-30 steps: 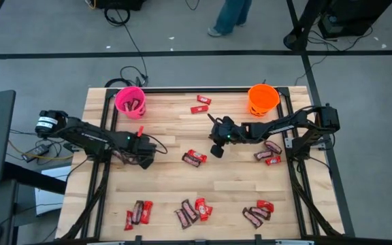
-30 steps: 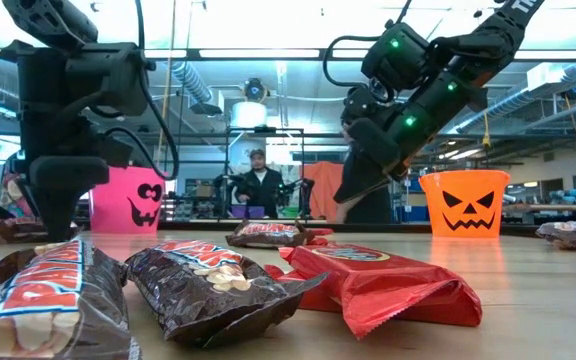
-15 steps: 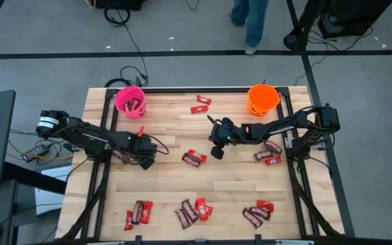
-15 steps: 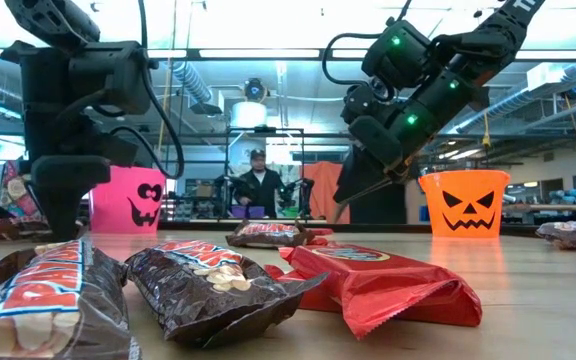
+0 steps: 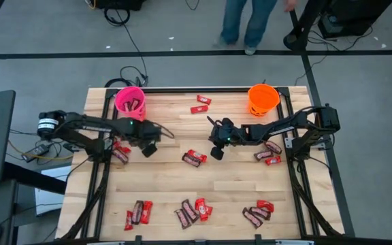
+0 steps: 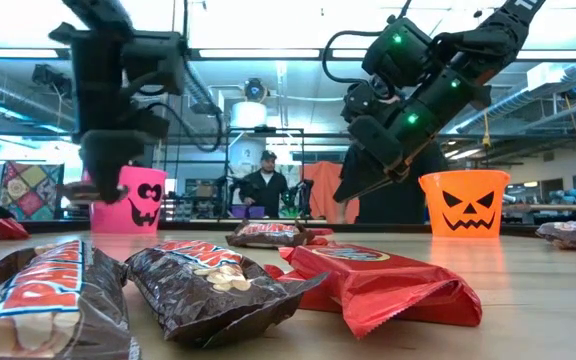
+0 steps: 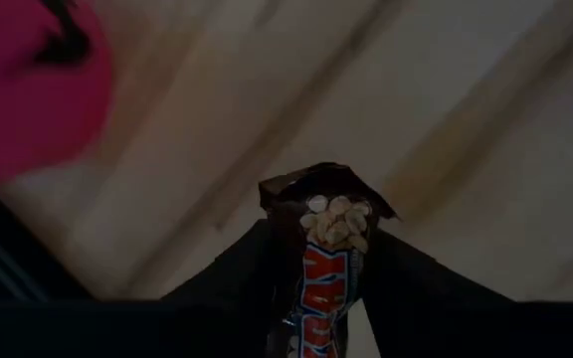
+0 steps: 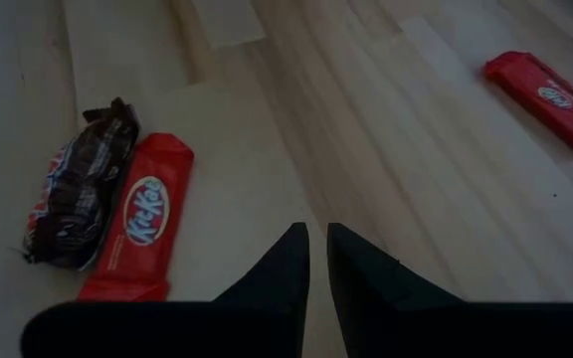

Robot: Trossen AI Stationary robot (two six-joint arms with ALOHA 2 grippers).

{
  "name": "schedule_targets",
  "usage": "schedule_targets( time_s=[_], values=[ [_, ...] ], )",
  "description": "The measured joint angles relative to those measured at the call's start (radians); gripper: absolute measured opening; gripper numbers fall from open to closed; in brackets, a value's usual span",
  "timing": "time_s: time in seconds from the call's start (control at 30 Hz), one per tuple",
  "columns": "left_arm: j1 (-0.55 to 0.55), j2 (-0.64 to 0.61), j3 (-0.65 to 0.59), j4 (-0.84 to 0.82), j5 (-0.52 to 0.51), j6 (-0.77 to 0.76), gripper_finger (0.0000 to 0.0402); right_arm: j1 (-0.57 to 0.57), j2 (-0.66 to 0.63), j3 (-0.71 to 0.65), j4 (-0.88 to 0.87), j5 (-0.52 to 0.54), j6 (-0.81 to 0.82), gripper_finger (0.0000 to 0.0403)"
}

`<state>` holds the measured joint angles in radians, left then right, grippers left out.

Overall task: Sort candy by brand, put in halloween buckets
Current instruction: Put the brown chocolate bar into the pink bucket

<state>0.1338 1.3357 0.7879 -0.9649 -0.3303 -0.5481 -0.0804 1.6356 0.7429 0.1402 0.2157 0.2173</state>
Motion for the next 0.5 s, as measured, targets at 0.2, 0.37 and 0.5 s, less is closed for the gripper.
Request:
schedule_targets(
  time_s=[0.2,0.37,0.5],
  values=[
    [0.088,-0.002,0.134,-0.075,-0.014,0.14,0.0138,0.001,0.0,0.0,-0.003,0.0,0.0,0.0055],
    [0.137,-0.002,0.225,-0.102,-0.014,0.231,0.0138,0.001,0.0,0.0,-0.011,0.0,0.0,0.0055],
    [0.17,-0.002,0.264,-0.087,-0.013,0.287,0.0138,0.001,0.0,0.0,-0.013,0.001,0.0,0.0055]
  ],
)
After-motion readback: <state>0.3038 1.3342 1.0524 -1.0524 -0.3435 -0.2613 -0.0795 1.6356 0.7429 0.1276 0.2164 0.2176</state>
